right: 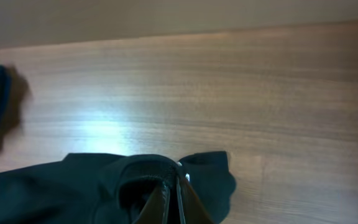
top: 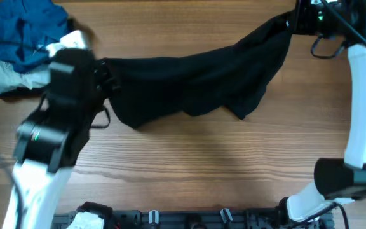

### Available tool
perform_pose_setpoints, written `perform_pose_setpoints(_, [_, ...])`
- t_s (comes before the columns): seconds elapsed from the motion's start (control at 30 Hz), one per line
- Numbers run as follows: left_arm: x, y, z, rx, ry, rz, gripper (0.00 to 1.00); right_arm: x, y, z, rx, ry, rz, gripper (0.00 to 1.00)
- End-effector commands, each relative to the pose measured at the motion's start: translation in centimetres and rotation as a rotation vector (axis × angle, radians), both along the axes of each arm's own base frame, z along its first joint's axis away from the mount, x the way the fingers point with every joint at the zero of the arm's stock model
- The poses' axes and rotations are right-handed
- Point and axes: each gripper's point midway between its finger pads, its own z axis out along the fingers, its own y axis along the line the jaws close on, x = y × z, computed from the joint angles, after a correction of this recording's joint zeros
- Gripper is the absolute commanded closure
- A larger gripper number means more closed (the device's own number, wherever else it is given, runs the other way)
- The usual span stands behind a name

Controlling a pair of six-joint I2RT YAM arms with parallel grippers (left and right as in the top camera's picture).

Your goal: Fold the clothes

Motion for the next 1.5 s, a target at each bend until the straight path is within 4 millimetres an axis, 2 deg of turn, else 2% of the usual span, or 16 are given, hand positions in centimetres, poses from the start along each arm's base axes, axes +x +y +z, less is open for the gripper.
perform_pose_setpoints(0.0, [-2.2, 1.5, 3.3, -0.003, -0.113, 0.041, 0.96, -2.5, 0.2, 4.0, 0.000, -0.102, 0.018, 0.96])
perform_pose_setpoints(0.17, [-4.1, 3.2, 6.9, -0.012, -0.253, 0.101, 0.96, -5.6, -0.1, 8.1, -0.020, -0.210, 0.001, 0.96])
perform_pose_setpoints(0.27, [-4.7, 3.5, 9.8, -0.046, -0.367, 0.114, 0.96, -8.6, -0.4, 11.3, -0.038, -0.300, -0.018, 0.96])
perform_pose_setpoints(0.47, [-6.2, 3.9, 13.4, -0.094, -0.492, 0.116, 0.96, -14.7, -1.8, 17.1, -0.101, -0.500, -0.102, 0.96])
perform_pose_setpoints(0.53, [-6.3, 3.9, 14.2, -0.101, -0.516, 0.117, 0.96, -15.7, -2.2, 18.4, -0.113, -0.552, -0.120, 0.96])
perform_pose_setpoints(0.6, [-6.0, 3.9, 14.8, -0.110, -0.542, 0.119, 0.96, -15.7, -2.5, 19.3, -0.135, -0.593, -0.131, 0.96])
perform_pose_setpoints(0.63, [-5.8, 3.9, 15.0, -0.111, -0.550, 0.123, 0.96, -15.4, -2.5, 19.5, -0.144, -0.602, -0.126, 0.96])
perform_pose_setpoints(0.73, [-4.1, 4.2, 15.1, -0.099, -0.557, 0.166, 0.96, -12.7, -2.6, 19.0, -0.174, -0.595, -0.107, 0.96])
perform_pose_setpoints(0.87, [0.3, 4.3, 14.2, -0.067, -0.548, 0.243, 0.96, -6.2, -2.7, 18.0, -0.255, -0.616, -0.052, 0.96])
perform_pose_setpoints(1.03, [9.2, 2.4, 11.7, -0.086, -0.561, 0.211, 0.96, 1.8, -3.1, 17.7, -0.316, -0.719, -0.035, 0.96])
perform_pose_setpoints(1.07, [11.6, 1.9, 11.2, -0.105, -0.583, 0.181, 0.96, 3.2, -3.1, 18.2, -0.327, -0.761, -0.038, 0.96])
perform_pose_setpoints(1.1, [12.9, 1.6, 11.1, -0.123, -0.604, 0.160, 0.96, 4.0, -3.3, 18.8, -0.330, -0.798, -0.050, 0.96])
perform_pose_setpoints(1.17, [14.8, 1.3, 10.7, -0.192, -0.618, 0.136, 0.96, 4.4, -3.4, 19.6, -0.334, -0.837, -0.061, 0.96])
perform_pose_setpoints(1.27, [15.4, 0.4, 8.7, -0.202, -0.535, 0.080, 0.96, 4.2, -3.0, 17.4, -0.320, -0.750, -0.029, 0.96])
perform_pose_setpoints(1.4, [14.9, -0.3, 5.3, -0.188, -0.394, 0.048, 0.96, 3.4, -0.1, 11.3, -0.093, -0.506, 0.060, 0.96])
perform_pose_setpoints(1.47, [14.5, -0.8, 3.9, -0.185, -0.333, 0.023, 0.96, 3.2, 2.8, 8.2, 0.061, -0.385, 0.180, 0.95])
